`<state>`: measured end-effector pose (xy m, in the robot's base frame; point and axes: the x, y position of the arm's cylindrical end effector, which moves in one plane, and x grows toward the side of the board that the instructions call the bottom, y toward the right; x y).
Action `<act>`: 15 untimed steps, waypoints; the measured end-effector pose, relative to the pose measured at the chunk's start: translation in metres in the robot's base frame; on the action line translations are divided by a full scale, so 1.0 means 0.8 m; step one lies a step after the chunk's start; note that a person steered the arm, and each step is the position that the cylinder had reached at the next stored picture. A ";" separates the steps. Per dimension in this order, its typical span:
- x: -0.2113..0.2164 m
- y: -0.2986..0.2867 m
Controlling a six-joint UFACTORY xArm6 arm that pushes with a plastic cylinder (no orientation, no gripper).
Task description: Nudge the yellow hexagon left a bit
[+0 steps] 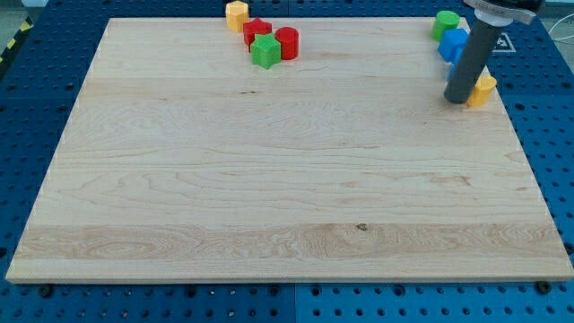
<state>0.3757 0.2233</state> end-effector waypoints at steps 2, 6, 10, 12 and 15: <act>0.000 -0.107; -0.061 -0.337; -0.011 -0.256; -0.211 -0.170; -0.229 -0.339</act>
<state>0.1922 -0.0479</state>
